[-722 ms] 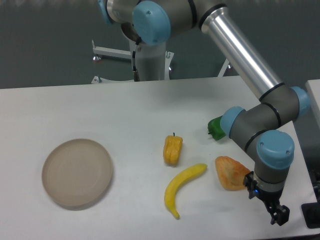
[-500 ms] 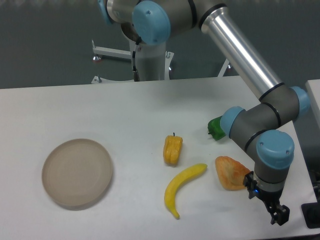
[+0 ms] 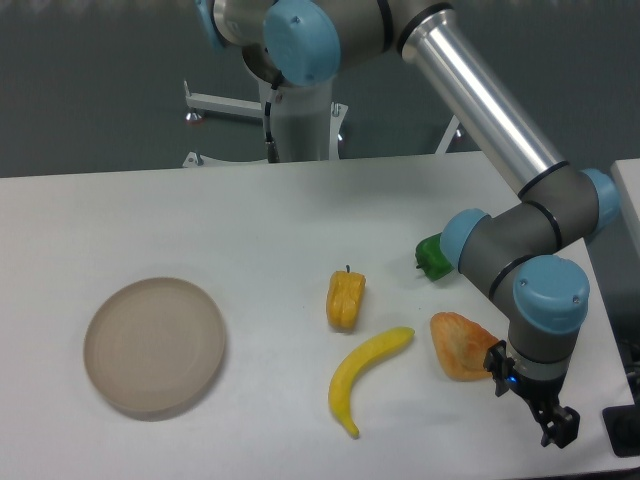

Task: Pick up the green pepper from the table
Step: 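Raise the gripper and move it above the green bell pepper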

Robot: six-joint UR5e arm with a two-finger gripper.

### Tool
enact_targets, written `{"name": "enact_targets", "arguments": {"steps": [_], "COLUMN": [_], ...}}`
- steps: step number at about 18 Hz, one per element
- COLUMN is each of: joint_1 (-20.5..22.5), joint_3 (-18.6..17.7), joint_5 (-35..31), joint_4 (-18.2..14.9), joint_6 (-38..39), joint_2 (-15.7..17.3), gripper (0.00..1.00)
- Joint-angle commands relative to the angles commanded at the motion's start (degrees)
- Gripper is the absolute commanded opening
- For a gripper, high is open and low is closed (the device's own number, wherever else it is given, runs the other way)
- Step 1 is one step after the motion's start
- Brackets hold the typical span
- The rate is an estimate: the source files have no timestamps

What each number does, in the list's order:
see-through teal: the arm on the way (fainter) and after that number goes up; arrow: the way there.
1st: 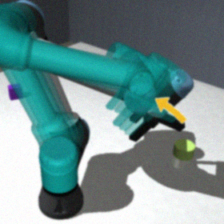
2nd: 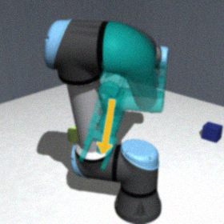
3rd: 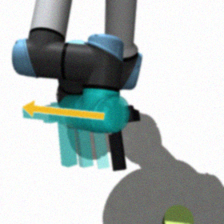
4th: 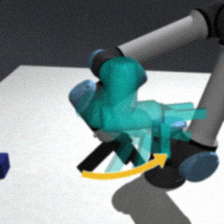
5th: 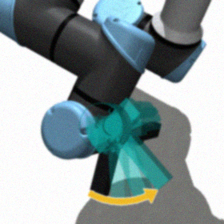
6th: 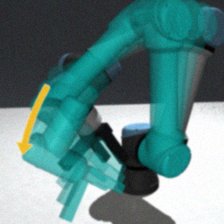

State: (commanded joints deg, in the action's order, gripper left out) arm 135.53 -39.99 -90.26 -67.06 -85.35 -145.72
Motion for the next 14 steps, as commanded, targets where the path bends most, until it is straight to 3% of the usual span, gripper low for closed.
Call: {"name": "enact_targets", "arguments": {"steps": [6,11,14], "joint_1": [0.3,3.1,5.0], "joint_3": [-5.4,-16.0,-21.5], "joint_5": [0.0,1.7,2.5], "joint_4": [-0.4,-2.4,-2.8], "joint_6": [1.1,1.1,1.1], "joint_2": [5.2,14.3,18.2], "gripper": [1.00,1.00,1.00]}}
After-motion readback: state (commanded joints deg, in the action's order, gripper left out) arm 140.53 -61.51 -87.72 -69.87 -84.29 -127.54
